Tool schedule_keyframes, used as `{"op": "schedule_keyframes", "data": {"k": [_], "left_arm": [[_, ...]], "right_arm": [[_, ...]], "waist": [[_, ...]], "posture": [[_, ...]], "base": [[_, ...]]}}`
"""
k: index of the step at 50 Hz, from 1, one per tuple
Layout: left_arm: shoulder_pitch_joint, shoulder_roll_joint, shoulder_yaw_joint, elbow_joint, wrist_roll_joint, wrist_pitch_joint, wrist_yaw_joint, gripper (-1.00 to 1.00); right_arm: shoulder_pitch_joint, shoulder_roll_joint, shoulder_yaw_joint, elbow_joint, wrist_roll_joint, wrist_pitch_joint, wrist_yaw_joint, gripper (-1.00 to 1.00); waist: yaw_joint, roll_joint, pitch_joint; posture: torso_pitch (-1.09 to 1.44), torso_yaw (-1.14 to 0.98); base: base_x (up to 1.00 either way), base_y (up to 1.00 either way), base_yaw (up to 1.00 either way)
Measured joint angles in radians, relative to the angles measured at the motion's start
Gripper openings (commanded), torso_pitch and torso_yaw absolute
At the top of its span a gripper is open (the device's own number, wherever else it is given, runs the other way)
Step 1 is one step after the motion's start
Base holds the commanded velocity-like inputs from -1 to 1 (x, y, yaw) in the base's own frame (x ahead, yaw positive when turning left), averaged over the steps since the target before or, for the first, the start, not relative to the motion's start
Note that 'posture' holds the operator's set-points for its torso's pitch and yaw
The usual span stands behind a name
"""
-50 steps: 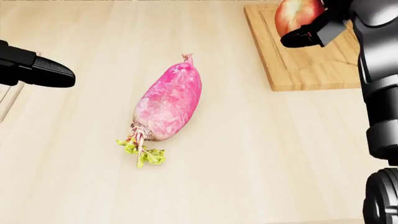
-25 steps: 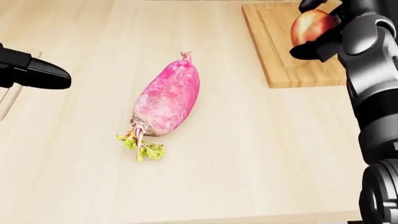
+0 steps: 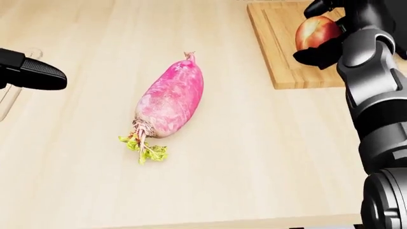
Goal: Place the radish and the peach on separate cutting boards.
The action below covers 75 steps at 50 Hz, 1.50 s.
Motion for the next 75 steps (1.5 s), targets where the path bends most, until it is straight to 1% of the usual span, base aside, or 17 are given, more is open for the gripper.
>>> {"op": "schedule_keyframes", "data": {"k": [14,16,25,26,32,33,38,40,41,44,46,48,49,56,62,69,75], "left_arm": [[0.009,0.004,0.002,-0.014,-0.006,0.01,0.004,1.0],[0.012,0.006,0.003,-0.017,-0.007,0.012,0.004,1.0],[0.019,0.011,0.009,-0.031,-0.011,0.02,0.003,1.0],[0.019,0.012,0.009,-0.033,-0.012,0.022,0.003,1.0],[0.019,0.017,0.012,-0.04,-0.014,0.03,0.003,1.0],[0.019,0.017,0.012,-0.041,-0.014,0.03,0.004,1.0],[0.018,0.018,0.01,-0.037,-0.017,0.03,0.006,1.0],[0.016,0.018,0.01,-0.034,-0.018,0.029,0.007,1.0],[0.016,0.019,0.01,-0.035,-0.018,0.029,0.007,1.0],[0.012,0.021,0.009,-0.036,-0.019,0.031,0.006,1.0],[0.01,0.021,0.008,-0.033,-0.019,0.03,0.007,1.0],[0.012,0.022,0.009,-0.035,-0.02,0.03,0.007,1.0],[0.012,0.022,0.009,-0.035,-0.02,0.03,0.007,1.0],[0.013,0.018,0.009,-0.031,-0.02,0.027,0.011,1.0],[0.018,0.02,0.011,-0.038,-0.021,0.029,0.011,1.0],[0.026,0.021,0.011,-0.046,-0.024,0.032,0.007,1.0],[0.02,0.024,0.01,-0.044,-0.022,0.035,0.007,1.0]], "right_arm": [[0.017,0.003,-0.001,-0.008,0.012,0.003,0.011,-0.11],[0.018,0.002,0.0,-0.011,0.013,0.003,0.012,-0.11],[0.031,0.002,0.002,-0.019,0.012,0.0,0.016,0.03],[0.032,0.003,0.002,-0.019,0.012,0.0,0.016,0.1],[0.032,0.002,0.003,-0.019,0.01,0.004,0.024,0.2],[0.032,0.002,0.004,-0.021,0.009,0.004,0.025,0.29],[0.029,0.001,0.004,-0.025,0.006,0.0,0.026,0.46],[0.029,0.0,0.005,-0.028,0.005,0.0,0.028,0.49],[0.03,0.0,0.005,-0.03,0.005,0.0,0.029,0.57],[0.037,-0.001,0.004,-0.033,0.004,-0.001,0.03,0.64],[0.038,0.001,0.004,-0.032,0.003,0.0,0.032,0.73],[0.042,0.003,0.004,-0.034,0.003,-0.002,0.032,0.87],[0.044,0.003,0.004,-0.034,0.003,-0.003,0.032,1.0],[0.035,-0.004,0.006,-0.043,-0.001,0.002,0.038,1.0],[0.016,-0.014,0.009,-0.104,-0.01,0.024,0.066,1.0],[0.006,-0.021,0.01,-0.281,-0.036,0.075,0.152,1.0],[0.015,-0.014,-0.004,-0.497,-0.046,0.172,0.253,1.0]], "waist": [[0.0,0.001,0.0],[0.0,0.001,0.0],[-0.001,0.0,-0.001],[-0.001,0.0,0.0],[-0.001,0.002,0.001],[-0.001,0.002,0.001],[-0.001,0.001,-0.001],[-0.001,0.0,-0.001],[-0.001,0.0,-0.001],[-0.001,-0.001,-0.001],[-0.001,-0.001,-0.001],[-0.001,0.0,-0.001],[-0.001,0.0,-0.001],[-0.001,0.002,0.002],[-0.002,0.003,0.003],[-0.001,0.001,0.005],[0.0,-0.001,0.009]], "posture": [[0.0,0.0],[0.0,0.0],[0.0,0.0],[0.0,0.0],[0.0,0.0],[0.0,0.0],[0.0,0.0],[0.0,0.0],[0.0,0.0],[0.0,0.0],[0.0,0.0],[0.0,0.0],[0.0,0.0],[0.0,0.0],[0.0,0.0],[0.0,0.0],[0.0,0.0]], "base": [[0.0,0.0,0.0],[0.0,0.0,0.0],[0.0,0.0,0.0],[0.0,0.0,0.0],[0.0,0.0,0.0],[0.0,0.0,0.0],[0.0,0.0,0.0],[0.0,0.0,0.0],[0.0,0.0,0.0],[0.0,0.0,0.0],[0.0,0.0,0.0],[0.0,0.0,0.0],[0.0,0.0,0.0],[0.0,0.0,0.0],[0.0,0.0,0.0],[0.0,0.0,0.0],[0.0,0.0,0.0]]}}
